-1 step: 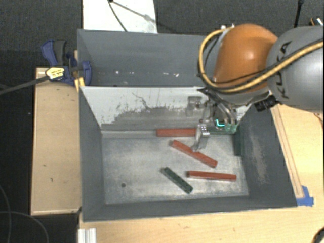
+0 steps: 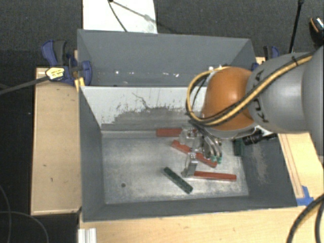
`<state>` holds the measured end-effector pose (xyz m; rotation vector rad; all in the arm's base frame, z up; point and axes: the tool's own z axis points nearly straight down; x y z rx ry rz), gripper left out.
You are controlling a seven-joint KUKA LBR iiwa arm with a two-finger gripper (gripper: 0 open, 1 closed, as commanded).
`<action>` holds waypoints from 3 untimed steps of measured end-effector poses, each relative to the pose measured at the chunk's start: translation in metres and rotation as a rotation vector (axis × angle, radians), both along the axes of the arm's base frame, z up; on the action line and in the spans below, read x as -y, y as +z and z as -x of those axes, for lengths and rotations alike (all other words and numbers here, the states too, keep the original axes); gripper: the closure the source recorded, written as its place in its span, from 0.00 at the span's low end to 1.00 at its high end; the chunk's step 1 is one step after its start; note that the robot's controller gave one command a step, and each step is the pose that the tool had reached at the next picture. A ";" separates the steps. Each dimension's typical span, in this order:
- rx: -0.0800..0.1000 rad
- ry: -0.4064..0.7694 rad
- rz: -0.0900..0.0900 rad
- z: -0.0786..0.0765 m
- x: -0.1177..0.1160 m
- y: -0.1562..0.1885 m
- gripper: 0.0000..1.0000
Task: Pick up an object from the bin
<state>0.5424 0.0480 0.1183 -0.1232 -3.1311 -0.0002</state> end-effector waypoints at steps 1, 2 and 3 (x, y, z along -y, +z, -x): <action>0.013 0.022 0.001 -0.035 0.025 -0.050 0.00; 0.013 0.022 0.000 -0.034 0.024 -0.047 1.00; 0.019 0.078 0.001 -0.029 0.055 0.104 1.00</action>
Offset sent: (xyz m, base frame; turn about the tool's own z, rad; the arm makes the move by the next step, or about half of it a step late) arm 0.0331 -0.0237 -0.0483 -0.0251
